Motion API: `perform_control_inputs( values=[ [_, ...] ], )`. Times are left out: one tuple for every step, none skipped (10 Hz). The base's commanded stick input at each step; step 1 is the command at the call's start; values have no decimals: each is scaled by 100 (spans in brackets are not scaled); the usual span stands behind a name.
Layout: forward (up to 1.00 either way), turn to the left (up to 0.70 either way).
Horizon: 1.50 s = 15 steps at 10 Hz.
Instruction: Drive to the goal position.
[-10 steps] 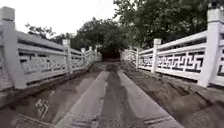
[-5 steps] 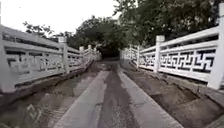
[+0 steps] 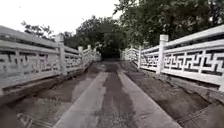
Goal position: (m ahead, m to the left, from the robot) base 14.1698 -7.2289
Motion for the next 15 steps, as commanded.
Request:
perform_control_inputs(
  values=[
    [45,3],
    [45,3],
    [45,3],
    [45,5],
    [45,27],
    [45,27],
    [45,4],
    [45,3],
    [45,3],
    [3,1],
    [3,1],
    [3,1],
    [3,1],
    [3,1],
    [3,1]
  ],
)
